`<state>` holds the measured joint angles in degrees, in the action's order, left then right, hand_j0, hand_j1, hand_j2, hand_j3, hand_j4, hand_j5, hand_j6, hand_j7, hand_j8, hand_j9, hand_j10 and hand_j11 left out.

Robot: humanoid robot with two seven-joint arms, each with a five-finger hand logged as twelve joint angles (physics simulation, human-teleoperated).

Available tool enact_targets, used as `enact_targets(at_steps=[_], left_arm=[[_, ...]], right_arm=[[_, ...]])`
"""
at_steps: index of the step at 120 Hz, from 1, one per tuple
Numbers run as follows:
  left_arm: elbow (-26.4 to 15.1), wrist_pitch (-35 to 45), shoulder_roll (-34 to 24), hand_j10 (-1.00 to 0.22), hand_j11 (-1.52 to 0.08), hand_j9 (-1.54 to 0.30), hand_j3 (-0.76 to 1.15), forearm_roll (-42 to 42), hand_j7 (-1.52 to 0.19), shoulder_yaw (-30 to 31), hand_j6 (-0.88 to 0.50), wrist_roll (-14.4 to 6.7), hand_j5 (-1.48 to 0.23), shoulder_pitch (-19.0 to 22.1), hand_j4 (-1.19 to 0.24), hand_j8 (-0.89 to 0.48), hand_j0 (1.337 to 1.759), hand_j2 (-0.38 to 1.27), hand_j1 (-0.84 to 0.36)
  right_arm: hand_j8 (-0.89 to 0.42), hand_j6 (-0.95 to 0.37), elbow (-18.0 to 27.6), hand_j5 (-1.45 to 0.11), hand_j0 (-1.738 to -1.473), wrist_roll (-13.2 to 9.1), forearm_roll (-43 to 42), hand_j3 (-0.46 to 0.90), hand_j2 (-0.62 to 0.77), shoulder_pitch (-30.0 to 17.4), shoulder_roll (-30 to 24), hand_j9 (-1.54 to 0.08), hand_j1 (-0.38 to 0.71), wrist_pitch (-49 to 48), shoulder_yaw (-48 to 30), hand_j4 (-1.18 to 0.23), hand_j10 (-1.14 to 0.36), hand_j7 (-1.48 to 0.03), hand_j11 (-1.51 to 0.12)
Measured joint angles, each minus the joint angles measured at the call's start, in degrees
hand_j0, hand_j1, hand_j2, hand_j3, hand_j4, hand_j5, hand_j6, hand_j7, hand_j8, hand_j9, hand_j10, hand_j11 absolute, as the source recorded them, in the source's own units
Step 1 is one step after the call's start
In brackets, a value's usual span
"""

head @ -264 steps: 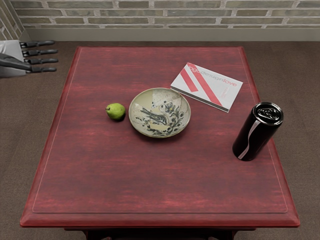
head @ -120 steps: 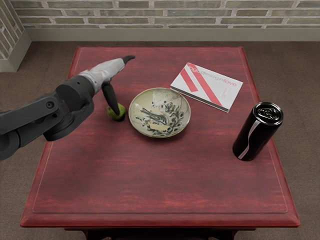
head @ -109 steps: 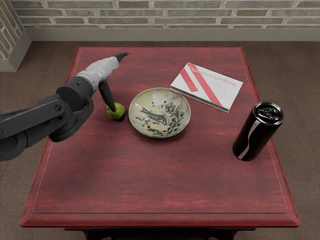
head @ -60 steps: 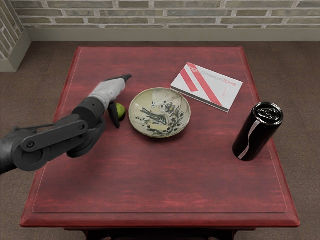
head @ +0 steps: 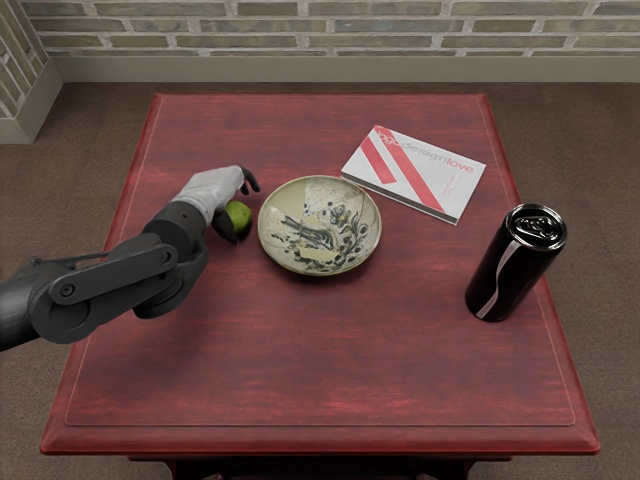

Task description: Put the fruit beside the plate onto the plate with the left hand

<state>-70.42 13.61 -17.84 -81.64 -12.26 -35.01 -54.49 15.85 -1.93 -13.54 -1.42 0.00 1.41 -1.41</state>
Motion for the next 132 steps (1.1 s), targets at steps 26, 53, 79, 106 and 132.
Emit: enact_targets(at_steps=[26, 53, 79, 106, 132], left_arm=[[0.02, -0.23, 0.00, -0.55, -0.72, -0.72, 0.00, 2.72, -0.72, 0.10, -0.51, 0.00, -0.71, -0.70, -0.56, -0.48, 1.657, 0.22, -0.27], [0.01, -0.54, -0.15, -0.62, -0.87, -0.87, 0.00, 5.19, -0.87, 0.14, -0.47, -0.04, -0.88, -1.49, -0.65, -0.45, 1.655, 0.34, -0.30], [0.04, -0.72, -1.04, -0.58, -0.95, -0.95, 0.00, 8.46, -0.95, 0.13, -0.41, -0.03, -1.00, -4.26, -0.67, -0.40, 1.653, 0.35, -0.31], [2.86, -0.71, -2.55, -0.57, -0.97, -0.98, 0.00, 18.87, -0.98, 0.10, -0.40, -0.03, -1.03, -9.43, -0.69, -0.38, 1.652, 0.33, -0.30], [4.86, -6.53, -5.22, -0.57, -0.98, -0.98, 0.00, 33.82, -1.00, -0.37, -0.38, -0.04, -1.04, -15.62, -0.69, -0.38, 1.652, 0.36, -0.31]], right_arm=[[0.00, 0.00, -0.02, 0.00, -1.658, 0.00, -0.01, 0.00, 0.00, 0.01, 0.00, 0.00, -0.35, 0.00, 0.00, 0.00, 0.00, 0.00, 0.00], [0.00, 0.00, -0.03, 0.00, -1.658, 0.00, 0.01, 0.00, 0.00, 0.02, 0.00, 0.00, -0.35, 0.06, 0.00, 0.00, 0.00, 0.00, 0.00], [0.00, 0.00, -0.02, 0.00, -1.658, 0.00, 0.00, 0.00, 0.00, 0.02, 0.00, 0.00, -0.35, 0.08, 0.00, 0.00, 0.00, 0.00, 0.00], [0.00, 0.00, -0.03, 0.00, -1.658, 0.00, -0.01, 0.00, 0.00, 0.02, 0.00, 0.00, -0.35, 0.16, 0.00, 0.00, 0.00, 0.00, 0.00], [0.00, 0.00, -0.03, 0.00, -1.658, 0.00, -0.02, 0.00, 0.00, 0.02, 0.00, 0.00, -0.35, 0.17, 0.00, 0.00, 0.00, 0.00, 0.00]])
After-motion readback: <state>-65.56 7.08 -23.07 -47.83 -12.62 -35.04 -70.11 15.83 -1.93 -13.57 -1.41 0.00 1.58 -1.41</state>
